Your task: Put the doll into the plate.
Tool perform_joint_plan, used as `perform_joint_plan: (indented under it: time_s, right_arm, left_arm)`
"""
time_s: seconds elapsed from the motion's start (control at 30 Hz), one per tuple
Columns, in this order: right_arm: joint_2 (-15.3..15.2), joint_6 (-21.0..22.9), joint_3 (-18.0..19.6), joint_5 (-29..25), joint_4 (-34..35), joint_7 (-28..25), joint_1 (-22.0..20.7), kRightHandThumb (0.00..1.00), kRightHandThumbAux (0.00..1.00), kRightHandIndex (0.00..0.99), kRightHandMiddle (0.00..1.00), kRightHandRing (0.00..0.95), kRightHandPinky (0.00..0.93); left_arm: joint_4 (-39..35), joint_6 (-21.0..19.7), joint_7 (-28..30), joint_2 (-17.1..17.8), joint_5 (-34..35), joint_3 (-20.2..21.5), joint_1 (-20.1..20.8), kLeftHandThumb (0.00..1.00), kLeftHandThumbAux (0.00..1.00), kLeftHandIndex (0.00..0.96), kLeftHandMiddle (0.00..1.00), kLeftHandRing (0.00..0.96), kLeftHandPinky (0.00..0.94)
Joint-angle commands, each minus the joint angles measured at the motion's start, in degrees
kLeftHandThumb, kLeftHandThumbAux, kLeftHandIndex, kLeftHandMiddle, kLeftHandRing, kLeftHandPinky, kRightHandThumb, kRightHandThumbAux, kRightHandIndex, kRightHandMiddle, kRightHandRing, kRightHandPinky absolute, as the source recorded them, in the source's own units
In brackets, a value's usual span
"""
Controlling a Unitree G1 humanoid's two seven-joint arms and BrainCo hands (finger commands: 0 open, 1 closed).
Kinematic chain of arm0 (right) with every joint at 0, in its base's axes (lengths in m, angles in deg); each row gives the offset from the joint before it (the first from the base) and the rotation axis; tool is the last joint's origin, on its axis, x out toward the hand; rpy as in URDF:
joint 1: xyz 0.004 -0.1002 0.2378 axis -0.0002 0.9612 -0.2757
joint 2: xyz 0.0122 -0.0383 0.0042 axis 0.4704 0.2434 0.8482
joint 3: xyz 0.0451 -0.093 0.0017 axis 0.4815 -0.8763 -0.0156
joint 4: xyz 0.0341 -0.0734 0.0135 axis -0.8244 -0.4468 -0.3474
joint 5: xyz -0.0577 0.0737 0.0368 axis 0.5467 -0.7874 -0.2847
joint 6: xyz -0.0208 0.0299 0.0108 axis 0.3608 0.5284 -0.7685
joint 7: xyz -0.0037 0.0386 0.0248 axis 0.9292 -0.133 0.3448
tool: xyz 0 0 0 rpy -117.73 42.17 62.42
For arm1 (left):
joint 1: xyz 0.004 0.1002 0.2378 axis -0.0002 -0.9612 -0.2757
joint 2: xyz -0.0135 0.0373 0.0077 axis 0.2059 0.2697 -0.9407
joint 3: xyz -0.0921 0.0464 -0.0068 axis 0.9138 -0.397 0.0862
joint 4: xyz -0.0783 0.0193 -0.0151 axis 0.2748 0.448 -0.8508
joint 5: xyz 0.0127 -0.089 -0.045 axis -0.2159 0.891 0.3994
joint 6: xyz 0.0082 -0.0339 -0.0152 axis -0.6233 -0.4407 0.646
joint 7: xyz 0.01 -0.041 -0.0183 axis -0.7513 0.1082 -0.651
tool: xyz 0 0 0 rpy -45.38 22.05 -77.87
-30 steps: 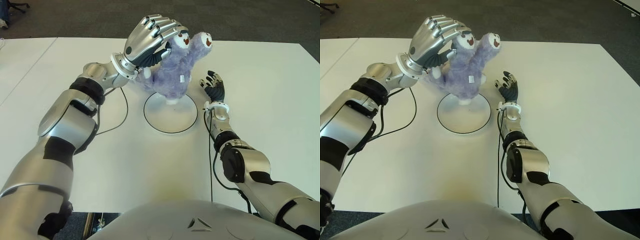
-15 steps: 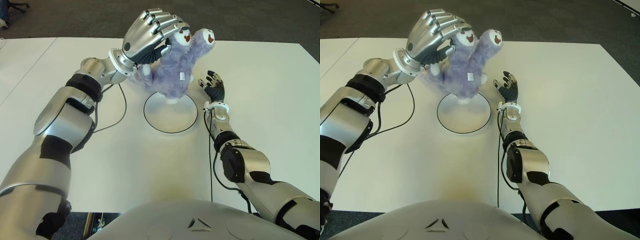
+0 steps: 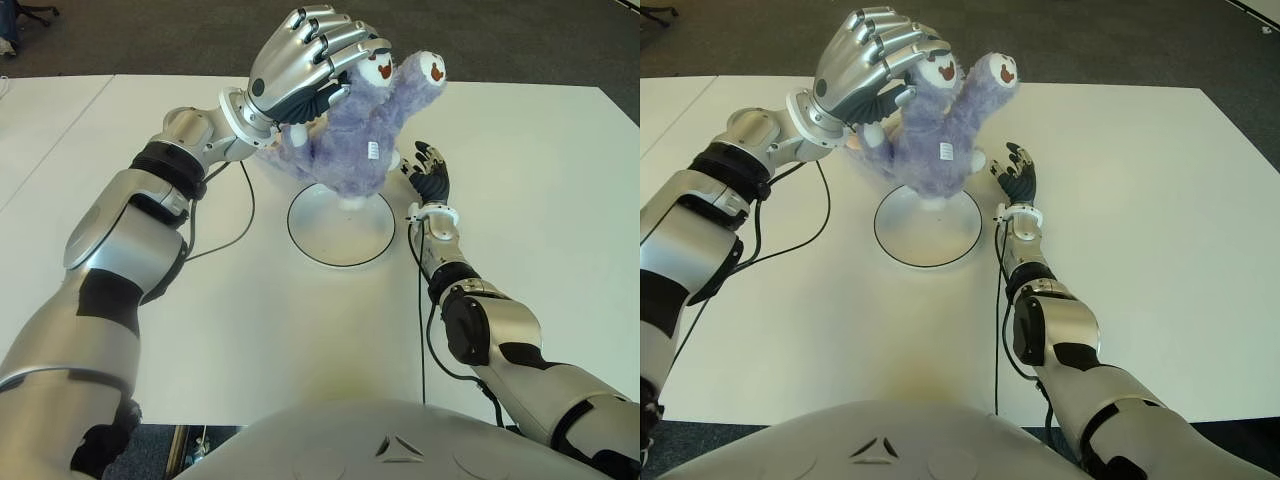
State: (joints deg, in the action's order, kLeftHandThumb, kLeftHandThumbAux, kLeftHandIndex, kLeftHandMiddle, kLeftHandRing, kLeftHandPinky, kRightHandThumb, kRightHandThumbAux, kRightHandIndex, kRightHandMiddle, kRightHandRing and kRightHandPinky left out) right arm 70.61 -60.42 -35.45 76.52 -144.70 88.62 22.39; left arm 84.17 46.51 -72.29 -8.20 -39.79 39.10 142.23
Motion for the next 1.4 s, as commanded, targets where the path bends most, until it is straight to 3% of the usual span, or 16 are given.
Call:
perform_joint_plan:
  time_s: [0.03, 0.3, 0.83, 0.9, 1.03, 1.23, 1.4]
  right_arm:
    - [1.03, 9.46, 1.22, -1.08, -6.62, 0.53, 9.16, 0.431, 0.871, 0.208, 0.128, 0.085, 0.091]
    - [0.97, 9.09, 0.79, -0.55, -6.62, 0.93, 9.25, 0.45, 0.867, 0.216, 0.144, 0.107, 0.111]
    - [0.7, 8.89, 0.79, -0.58, -6.63, 0.51, 9.47, 0.401, 0.878, 0.203, 0.147, 0.116, 0.104]
    - [0.62, 9.02, 0.57, -0.35, -6.64, 0.63, 9.52, 0.382, 0.882, 0.2, 0.143, 0.109, 0.096]
    - [0.77, 8.79, 0.28, -0.01, -6.64, 1.29, 9.46, 0.355, 0.892, 0.196, 0.125, 0.075, 0.034]
    - [0.64, 8.83, -0.81, 1.09, -6.67, 2.64, 9.47, 0.378, 0.889, 0.23, 0.114, 0.054, 0.021]
    - [0.39, 8.73, -1.96, 2.34, -6.72, 3.98, 9.58, 0.381, 0.883, 0.226, 0.112, 0.054, 0.047]
  left_arm:
    - [-2.63, -0.67, -1.26, 1.36, -1.6, 0.21, 1.31, 0.719, 0.697, 0.442, 0.827, 0.817, 0.821]
    - [-8.97, -2.01, -1.7, 2.56, -2.59, 0.73, -0.68, 0.719, 0.696, 0.442, 0.828, 0.816, 0.827]
    - [-16.89, -8.08, -7.35, 3.42, -8.86, -0.43, -2.92, 0.717, 0.696, 0.441, 0.855, 0.826, 0.844]
    - [-17.96, -8.51, -7.75, 3.58, -9.26, -0.36, -3.58, 0.715, 0.697, 0.441, 0.852, 0.823, 0.813]
    - [-20.22, -9.15, -7.61, 4.18, -9.34, 0.14, -5.19, 0.711, 0.699, 0.44, 0.838, 0.815, 0.801]
    - [-23.66, -9.91, -6.29, 5.2, -9.18, 0.86, -6.95, 0.71, 0.699, 0.44, 0.835, 0.817, 0.838]
    - [-25.63, -9.28, -5.94, 6.05, -8.52, 1.45, -7.73, 0.707, 0.701, 0.439, 0.799, 0.804, 0.8]
